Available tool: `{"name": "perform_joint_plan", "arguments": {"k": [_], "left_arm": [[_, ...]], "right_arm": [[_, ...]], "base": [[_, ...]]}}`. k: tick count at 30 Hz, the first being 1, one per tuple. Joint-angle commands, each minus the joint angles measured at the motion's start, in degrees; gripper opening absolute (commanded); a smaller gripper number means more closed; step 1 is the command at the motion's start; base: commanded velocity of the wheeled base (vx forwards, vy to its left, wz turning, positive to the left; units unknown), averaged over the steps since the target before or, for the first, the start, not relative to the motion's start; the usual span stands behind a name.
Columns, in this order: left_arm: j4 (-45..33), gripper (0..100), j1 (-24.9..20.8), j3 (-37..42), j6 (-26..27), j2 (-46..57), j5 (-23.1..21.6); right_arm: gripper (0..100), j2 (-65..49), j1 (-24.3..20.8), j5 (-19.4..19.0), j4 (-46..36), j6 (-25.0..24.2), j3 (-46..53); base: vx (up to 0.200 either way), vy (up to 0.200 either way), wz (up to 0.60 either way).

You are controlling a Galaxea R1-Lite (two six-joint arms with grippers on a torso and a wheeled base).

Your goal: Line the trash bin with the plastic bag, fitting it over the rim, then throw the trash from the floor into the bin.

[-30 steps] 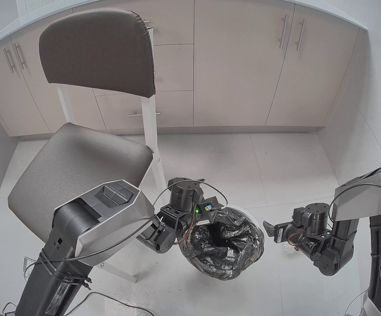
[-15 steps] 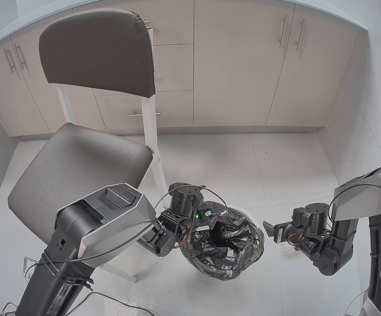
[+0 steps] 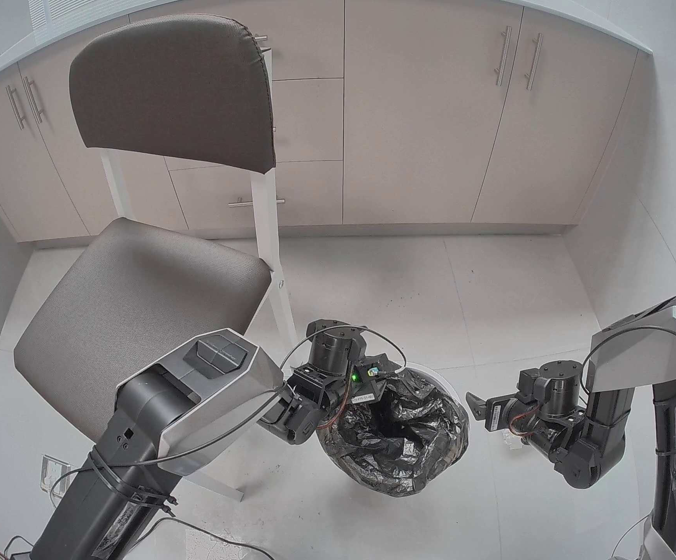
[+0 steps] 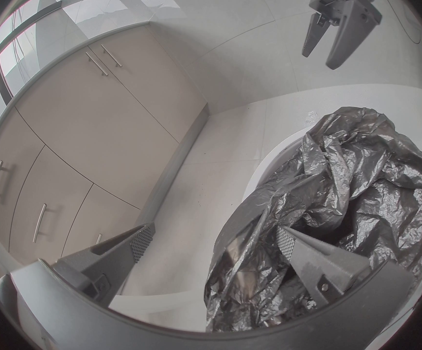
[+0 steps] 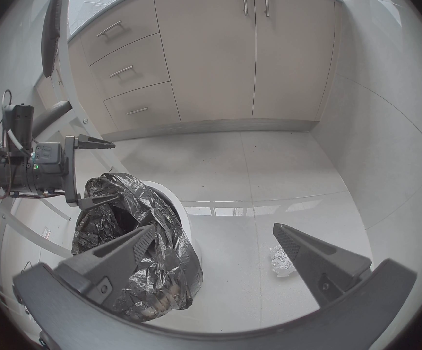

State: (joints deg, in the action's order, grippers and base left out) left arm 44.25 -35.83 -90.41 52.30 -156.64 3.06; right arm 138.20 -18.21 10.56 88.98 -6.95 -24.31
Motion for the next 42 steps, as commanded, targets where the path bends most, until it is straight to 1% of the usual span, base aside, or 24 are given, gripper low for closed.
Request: {"name": "perform_joint_plan", "arguments": {"k": [1,8,9,28,29,31,32,33,34,35,36,37,38,39,40,42], "left_arm": [[-2.2,100,0.2,-5.6,0.0,-3.4,0.0],[-5.1,100,0.2,-7.4,0.0,-3.9,-0.1],[-5.1,0,0.2,-7.6,0.0,-3.9,-0.1],[-4.7,0,0.1,-7.5,-0.8,-3.5,-1.0],[-4.9,0,-0.2,-7.7,-4.4,-3.1,-0.9],[-5.2,0,-0.6,-8.8,-9.2,-2.4,-0.9],[-5.4,0,-1.1,-9.9,-12.5,-2.1,-0.9],[-5.4,0,-1.1,-9.9,-12.5,-2.1,-0.9],[-6.5,0,-1.7,-12.0,-18.8,-1.9,-0.5],[-7.5,0,-2.1,-13.5,-22.8,-1.9,-0.3],[-7.5,0,-2.1,-13.5,-22.8,-1.9,-0.3],[-9.6,0,-2.3,-16.2,-29.8,-1.9,-0.2],[-10.7,0,-2.3,-17.3,-32.7,-1.8,-0.2],[-10.7,0,-2.3,-17.3,-32.7,-1.8,-0.2],[-11.5,0,-2.2,-18.4,-37.4,-1.6,-0.2],[-11.4,0,-2.1,-18.5,-40.5,-1.2,-0.4]], "right_arm": [[100,0.5,0.0,0.0,1.0,0.0,-0.1],[100,0.7,0.0,0.0,1.0,0.0,-0.5],[100,0.6,0.0,0.1,1.0,0.0,-0.5],[100,1.0,0.0,0.1,1.0,0.0,-0.8],[100,1.0,0.0,0.1,1.0,0.0,-0.8],[100,0.8,0.0,0.0,1.0,0.0,-0.7],[100,0.7,0.0,0.0,1.0,0.0,-0.5],[100,0.7,0.0,0.0,1.0,0.0,-0.5],[100,0.6,-0.1,0.0,1.0,0.0,-0.3],[100,0.7,-0.2,0.0,1.0,0.0,-0.3],[100,0.7,-0.2,0.0,1.0,0.0,-0.3],[100,1.0,-0.3,0.0,1.0,0.0,-0.4],[100,1.1,-0.4,0.0,1.0,0.0,-0.4],[100,1.1,-0.4,0.0,1.0,0.0,-0.4],[100,1.5,-0.9,0.0,1.0,0.3,-0.4],[100,1.5,-1.2,0.0,1.0,0.4,-0.1]], "base": [[0.000,0.000,0.00],[0.000,0.000,0.00],[0.000,0.000,0.00],[0.000,0.000,0.00],[0.000,0.000,0.00],[0.000,0.000,0.00],[0.000,0.000,0.00],[0.000,0.000,0.00],[0.000,0.000,0.00],[0.000,0.000,0.00],[0.000,0.000,0.00],[0.000,0.000,0.00],[0.000,0.000,0.00],[0.000,0.000,0.00],[0.000,0.000,0.00],[0.000,0.000,0.00]]}}
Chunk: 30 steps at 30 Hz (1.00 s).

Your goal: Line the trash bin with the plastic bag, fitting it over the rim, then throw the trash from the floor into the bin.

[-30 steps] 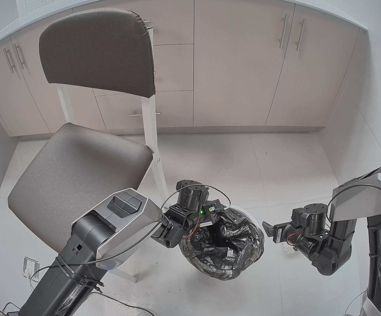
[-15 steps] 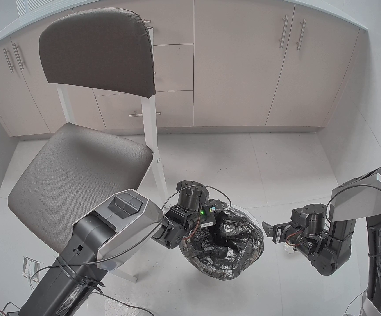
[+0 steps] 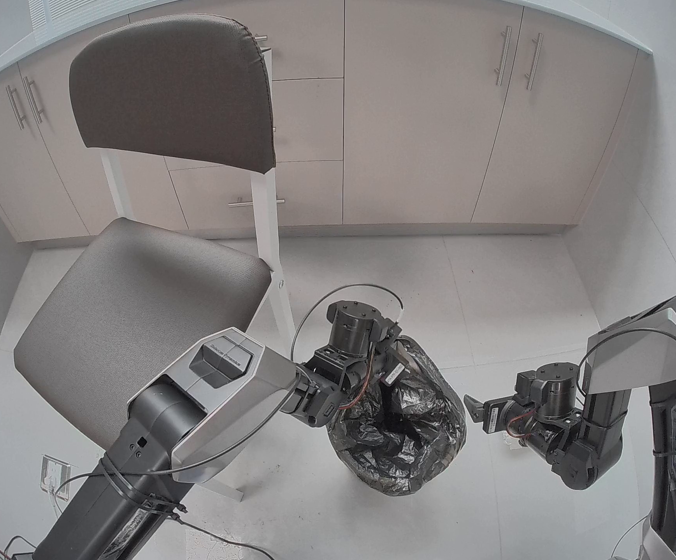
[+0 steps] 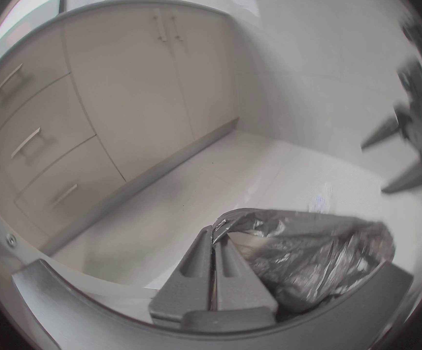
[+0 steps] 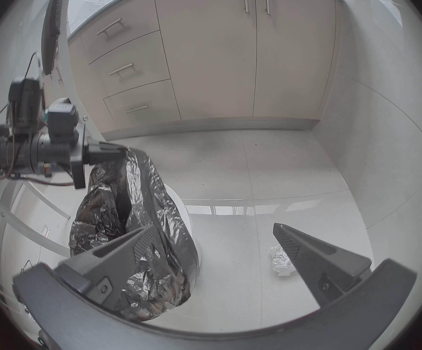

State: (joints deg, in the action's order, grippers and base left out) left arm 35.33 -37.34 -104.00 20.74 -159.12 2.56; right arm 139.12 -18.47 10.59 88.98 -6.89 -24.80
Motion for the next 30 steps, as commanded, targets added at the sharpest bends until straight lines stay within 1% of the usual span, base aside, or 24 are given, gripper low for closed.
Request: {"name": "perform_joint_plan", "arguments": {"k": [1,7,10,12,13,18,24,26,30], "left_arm": [[-2.3,0,-0.6,-4.9,-9.7,1.2,0.0],[-1.4,0,-0.5,-5.8,-13.2,-0.8,-0.5],[-0.7,0,0.1,-6.9,-13.4,-2.3,-0.4],[-0.3,0,0.7,-7.0,-13.4,-2.7,-0.4],[-0.3,0,0.7,-7.0,-13.4,-2.7,-0.4],[-0.3,0,1.4,-7.0,-13.4,-2.6,-0.5],[-0.7,0,1.1,-7.1,-13.4,-2.8,-0.5],[-0.6,0,1.0,-7.0,-13.4,-2.9,-0.5],[-1.0,0,1.2,-6.4,-13.4,-2.9,-0.6]], "right_arm": [[100,0.6,-1.2,0.0,1.0,0.3,0.4],[100,-0.6,-1.7,-0.6,1.0,0.6,1.9],[100,-1.5,-1.7,-3.8,1.0,0.6,2.0],[100,-2.0,-1.5,-5.1,1.0,0.8,1.3],[100,-2.0,-1.5,-5.1,1.0,0.8,1.3],[100,0.5,-1.5,-5.2,1.0,4.4,-2.2],[100,4.5,-1.4,-5.2,0.8,5.3,-8.3],[100,5.1,-1.3,-5.2,-1.8,5.7,-10.9],[100,4.7,-1.5,-5.2,-3.4,5.7,-12.6]], "base": [[0.000,0.000,0.00],[0.000,0.000,0.00],[0.000,0.000,0.00],[0.000,0.000,0.00],[0.000,0.000,0.00],[0.000,0.000,0.00],[0.000,0.000,0.00],[0.000,0.000,0.00],[0.000,0.000,0.00]]}}
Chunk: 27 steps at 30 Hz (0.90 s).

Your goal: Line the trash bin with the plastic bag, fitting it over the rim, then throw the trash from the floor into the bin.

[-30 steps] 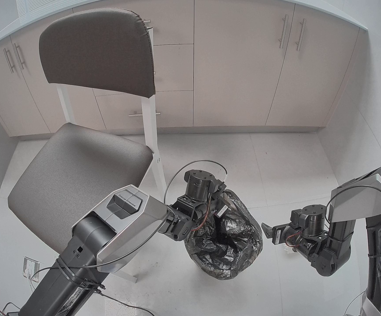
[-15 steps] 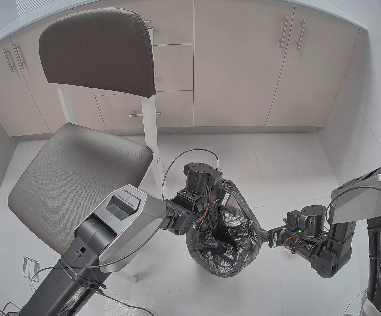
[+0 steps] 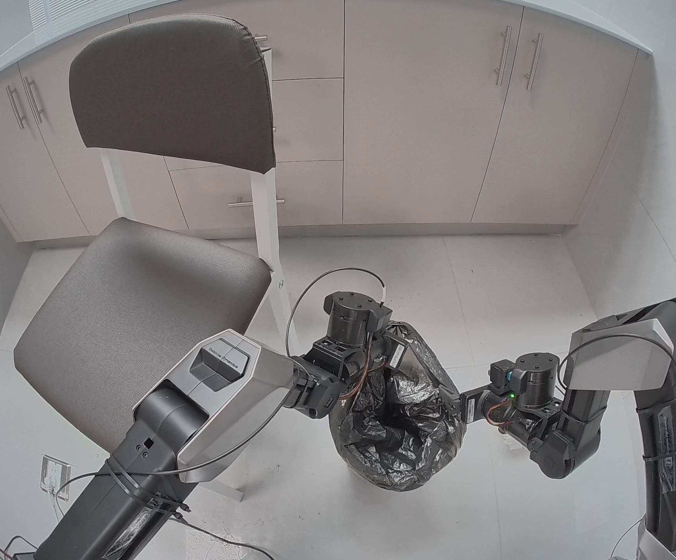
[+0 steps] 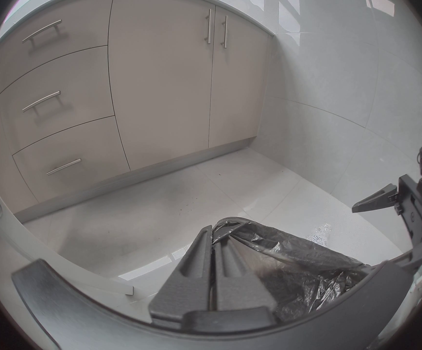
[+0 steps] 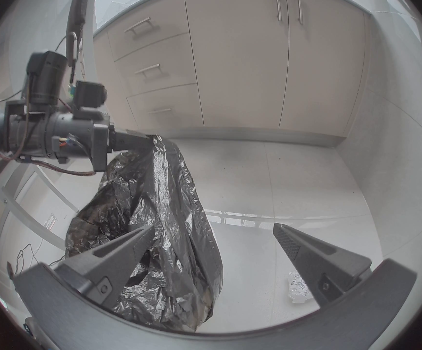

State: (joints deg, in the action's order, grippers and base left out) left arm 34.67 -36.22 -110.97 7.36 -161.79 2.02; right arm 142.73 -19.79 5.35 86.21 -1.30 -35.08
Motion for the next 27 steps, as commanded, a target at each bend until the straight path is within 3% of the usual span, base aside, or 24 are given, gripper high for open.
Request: {"name": "perform_joint_plan", "arguments": {"k": [1,14,15,27], "left_arm": [[-0.5,0,0.1,0.8,0.0,-0.1,0.1],[-0.2,0,0.0,4.4,0.5,1.7,0.9],[-0.7,100,0.0,4.3,0.5,1.7,0.9],[-3.9,100,2.0,-0.8,0.4,-0.7,0.7]], "right_arm": [[100,1.0,-0.3,0.0,-0.4,0.0,-2.3],[100,-0.1,0.4,0.0,2.9,-0.4,-0.2],[100,-0.1,0.4,0.0,3.2,-0.4,-0.1],[100,0.0,1.2,0.0,3.6,-0.4,-0.2]], "base": [[0.000,0.000,0.00],[0.000,0.000,0.00],[0.000,0.000,0.00],[0.000,0.000,0.00]]}}
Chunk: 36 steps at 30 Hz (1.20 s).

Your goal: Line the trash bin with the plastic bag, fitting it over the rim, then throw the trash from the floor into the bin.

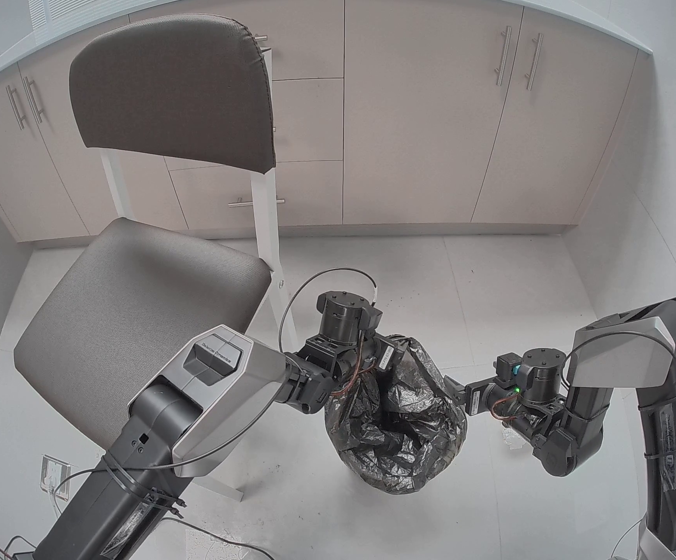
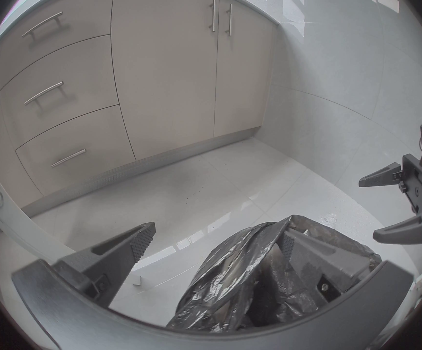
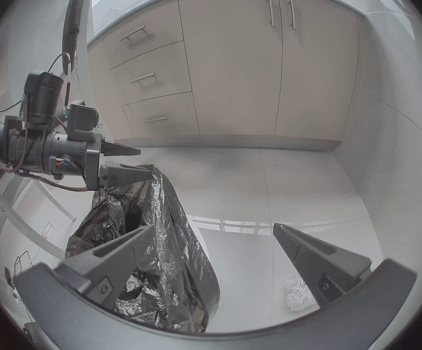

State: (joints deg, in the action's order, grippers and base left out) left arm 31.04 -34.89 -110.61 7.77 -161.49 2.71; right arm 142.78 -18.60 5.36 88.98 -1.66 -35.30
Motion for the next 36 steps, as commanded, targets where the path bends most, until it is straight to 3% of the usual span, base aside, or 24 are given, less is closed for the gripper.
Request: {"name": "perform_joint_plan", "arguments": {"k": [1,6,15,22,36], "left_arm": [[-2.2,100,1.2,-2.2,-0.1,-1.3,0.2],[-6.9,100,2.1,-4.0,-0.2,-2.1,0.2],[-7.1,100,1.8,-4.0,-0.3,-3.2,0.3],[-6.7,100,1.9,-4.0,-0.4,-3.0,0.3],[-6.6,100,1.9,-4.0,-0.5,-3.0,1.1]], "right_arm": [[100,-0.1,0.1,0.0,0.8,0.0,0.0],[100,0.0,-0.2,-0.1,0.8,0.0,0.1],[100,-0.1,-2.3,-1.7,-0.8,0.1,0.8],[100,0.6,-2.7,-1.2,-10.6,1.1,-5.9],[100,4.4,-0.8,1.6,-21.0,3.7,-18.2]], "base": [[0.000,0.000,0.00],[0.000,0.000,0.00],[0.000,0.000,0.00],[0.000,0.000,0.00],[0.000,0.000,0.00]]}}
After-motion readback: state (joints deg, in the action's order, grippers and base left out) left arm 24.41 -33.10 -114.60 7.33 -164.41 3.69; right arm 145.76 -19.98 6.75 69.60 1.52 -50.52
